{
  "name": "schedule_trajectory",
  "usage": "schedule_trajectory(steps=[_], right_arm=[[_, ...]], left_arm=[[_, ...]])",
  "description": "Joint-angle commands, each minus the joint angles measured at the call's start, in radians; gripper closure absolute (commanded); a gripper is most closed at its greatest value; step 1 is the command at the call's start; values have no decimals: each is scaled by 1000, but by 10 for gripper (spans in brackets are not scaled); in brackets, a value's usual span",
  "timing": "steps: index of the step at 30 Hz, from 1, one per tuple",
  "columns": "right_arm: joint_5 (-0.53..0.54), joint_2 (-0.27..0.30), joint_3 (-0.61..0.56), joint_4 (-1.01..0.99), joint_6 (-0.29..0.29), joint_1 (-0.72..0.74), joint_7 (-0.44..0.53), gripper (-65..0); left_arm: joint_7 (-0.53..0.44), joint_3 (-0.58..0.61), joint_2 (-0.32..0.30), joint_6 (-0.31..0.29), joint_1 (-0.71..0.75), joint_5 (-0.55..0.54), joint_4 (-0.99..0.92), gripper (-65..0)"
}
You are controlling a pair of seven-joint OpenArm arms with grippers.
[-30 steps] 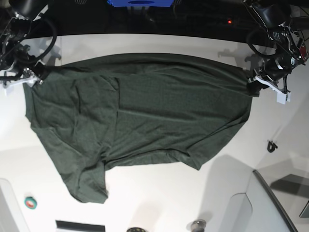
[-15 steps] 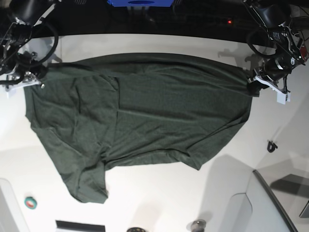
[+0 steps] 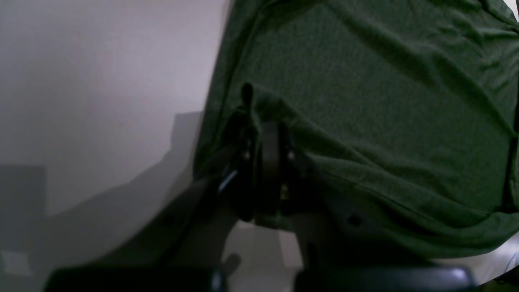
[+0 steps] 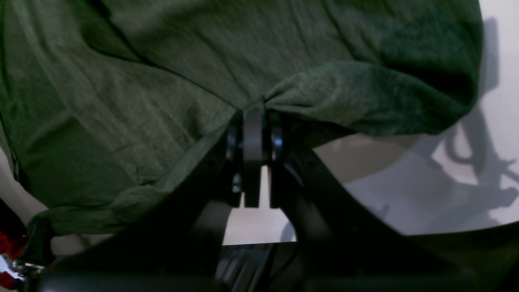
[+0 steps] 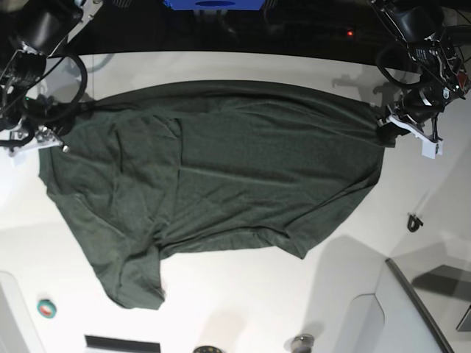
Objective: Layout the t-shirt on the table in an organized manner, then fold the t-shirt properly
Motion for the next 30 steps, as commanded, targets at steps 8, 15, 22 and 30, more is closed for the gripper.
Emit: schedule_trajectory(steps=[8, 15, 22, 30], right_arm=[[3, 19, 9, -128, 2, 110, 12, -8], [3, 19, 11, -168, -2, 130, 73, -8], [7, 17, 94, -160, -126, 130, 87, -15], [3, 19, 100, -157, -126, 113, 87, -243]], left_arm=[[-14, -3, -22, -9, -8, -13, 18, 0], [-14, -3, -22, -9, -8, -13, 18, 0], [-14, -8, -24, -9, -9, -13, 18, 0], [17, -8, -22, -9, -68, -18, 18, 0]])
